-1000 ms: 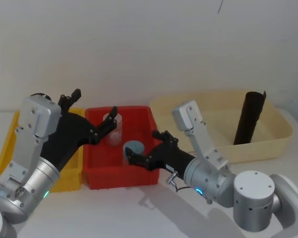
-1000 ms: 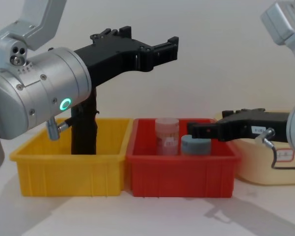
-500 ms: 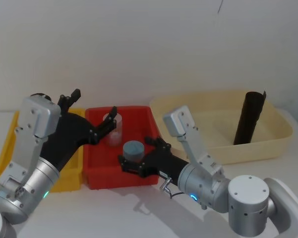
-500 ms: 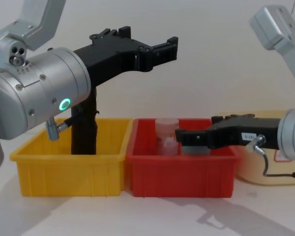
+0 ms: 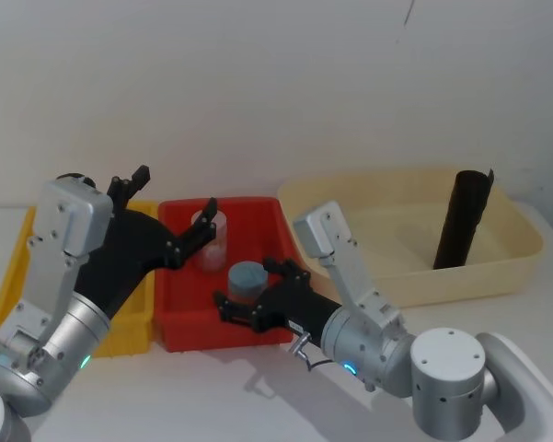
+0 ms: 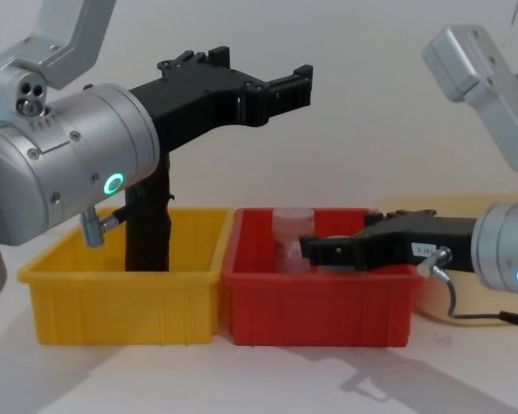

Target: Pick up the garbage bag with the one hand and transfer it to the other hand.

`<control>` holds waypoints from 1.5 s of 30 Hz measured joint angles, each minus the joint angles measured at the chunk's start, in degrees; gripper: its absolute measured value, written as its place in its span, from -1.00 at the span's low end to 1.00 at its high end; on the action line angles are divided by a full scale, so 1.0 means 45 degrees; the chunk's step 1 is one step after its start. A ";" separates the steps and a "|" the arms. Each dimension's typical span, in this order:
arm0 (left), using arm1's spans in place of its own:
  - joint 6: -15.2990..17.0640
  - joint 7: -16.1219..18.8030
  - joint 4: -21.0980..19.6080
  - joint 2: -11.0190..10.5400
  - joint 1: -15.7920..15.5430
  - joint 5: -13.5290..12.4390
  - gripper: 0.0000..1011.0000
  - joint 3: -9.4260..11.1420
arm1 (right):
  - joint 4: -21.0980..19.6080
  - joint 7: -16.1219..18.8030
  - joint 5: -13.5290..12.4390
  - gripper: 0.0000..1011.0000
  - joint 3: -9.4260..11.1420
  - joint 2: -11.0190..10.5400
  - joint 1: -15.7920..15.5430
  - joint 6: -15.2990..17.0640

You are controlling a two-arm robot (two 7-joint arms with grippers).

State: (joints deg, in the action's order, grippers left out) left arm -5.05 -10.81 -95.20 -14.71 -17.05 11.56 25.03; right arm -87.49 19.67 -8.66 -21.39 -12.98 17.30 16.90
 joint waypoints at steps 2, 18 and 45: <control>0.0000 0.0000 0.0001 0.0000 0.0000 0.0000 0.98 0.0000 | 0.0069 -0.0040 0.0000 0.98 -0.0008 0.0027 0.0026 -0.0024; 0.0000 -0.0001 0.0003 0.0001 0.0000 0.0000 0.98 0.0001 | 0.0855 -0.0243 -0.0261 0.98 -0.0041 0.0252 0.0351 -0.0288; 0.0001 -0.0002 0.0003 0.0000 0.0000 0.0000 0.98 0.0000 | 0.1479 -0.0351 -0.0661 0.98 -0.0116 0.0280 0.0698 -0.0688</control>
State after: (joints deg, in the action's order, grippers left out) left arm -5.05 -10.82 -95.18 -14.71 -17.05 11.56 25.03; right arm -80.84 18.09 -11.63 -21.91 -11.73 20.44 13.80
